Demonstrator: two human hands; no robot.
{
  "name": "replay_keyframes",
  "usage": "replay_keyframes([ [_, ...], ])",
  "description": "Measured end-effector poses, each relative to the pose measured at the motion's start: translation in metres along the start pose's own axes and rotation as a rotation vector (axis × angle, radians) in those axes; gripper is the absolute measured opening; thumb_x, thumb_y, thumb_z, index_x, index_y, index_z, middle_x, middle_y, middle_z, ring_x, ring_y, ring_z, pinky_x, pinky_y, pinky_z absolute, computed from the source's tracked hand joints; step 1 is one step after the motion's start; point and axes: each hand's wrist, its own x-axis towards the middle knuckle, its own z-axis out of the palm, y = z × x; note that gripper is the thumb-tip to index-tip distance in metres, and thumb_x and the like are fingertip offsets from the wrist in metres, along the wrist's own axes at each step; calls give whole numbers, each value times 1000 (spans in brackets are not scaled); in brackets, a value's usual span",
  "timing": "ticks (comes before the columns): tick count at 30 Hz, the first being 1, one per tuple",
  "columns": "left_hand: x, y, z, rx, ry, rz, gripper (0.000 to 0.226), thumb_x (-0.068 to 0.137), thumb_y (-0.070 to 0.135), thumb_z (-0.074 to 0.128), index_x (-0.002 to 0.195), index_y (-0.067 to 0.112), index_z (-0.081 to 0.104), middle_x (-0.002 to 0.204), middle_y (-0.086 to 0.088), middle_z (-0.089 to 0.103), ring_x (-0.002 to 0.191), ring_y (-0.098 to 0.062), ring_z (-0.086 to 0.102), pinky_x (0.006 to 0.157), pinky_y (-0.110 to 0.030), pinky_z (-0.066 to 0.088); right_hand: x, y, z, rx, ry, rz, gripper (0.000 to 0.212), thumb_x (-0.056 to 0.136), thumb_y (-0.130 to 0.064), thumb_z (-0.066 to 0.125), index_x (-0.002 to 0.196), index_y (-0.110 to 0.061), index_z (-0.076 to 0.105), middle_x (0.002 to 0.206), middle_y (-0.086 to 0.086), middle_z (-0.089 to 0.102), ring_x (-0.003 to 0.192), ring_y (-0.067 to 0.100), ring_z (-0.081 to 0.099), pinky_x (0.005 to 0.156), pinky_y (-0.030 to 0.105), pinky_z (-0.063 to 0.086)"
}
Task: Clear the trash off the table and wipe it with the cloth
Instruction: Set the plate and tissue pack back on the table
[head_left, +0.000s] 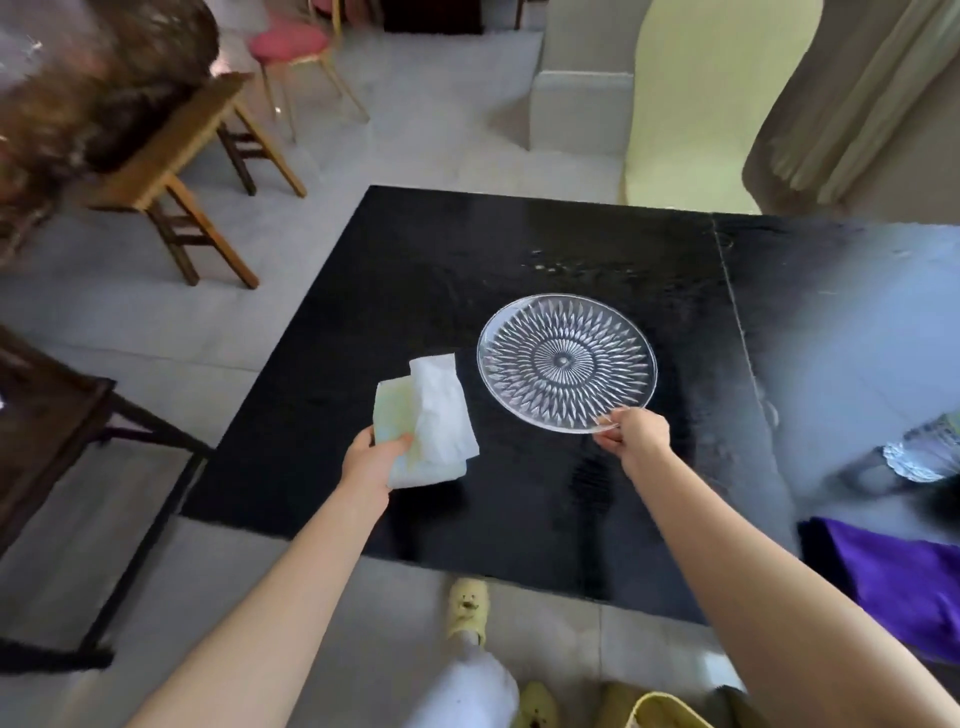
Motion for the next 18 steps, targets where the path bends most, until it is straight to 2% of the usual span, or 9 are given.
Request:
replay_keyframes([
  [9,61,21,-71,53,72,-15,51,77,11,72,126,14,55,120,-10,64,107,-31,63,97,-48,50,-15,30,81,-61,-35,43,24,88,7,44,72,-8,52,68,9,58,53,18,53,40,23,52],
  [15,117,52,-86,132,54,-19,47,78,9,71,123,14,56,118,-9,63,108,-30,62,98,-47,50,-10,43,110,7,28,89,23,88,8,43,74,-7,51,68,11,57,54,20,55,42,26,51],
  [18,145,66,-90,162,23,-36,46,78,9,71,122,14,57,120,-9,63,109,-30,61,98,-47,49,-7,47,121,36,75,102,22,88,8,43,75,-8,51,67,10,58,43,16,58,38,22,51],
])
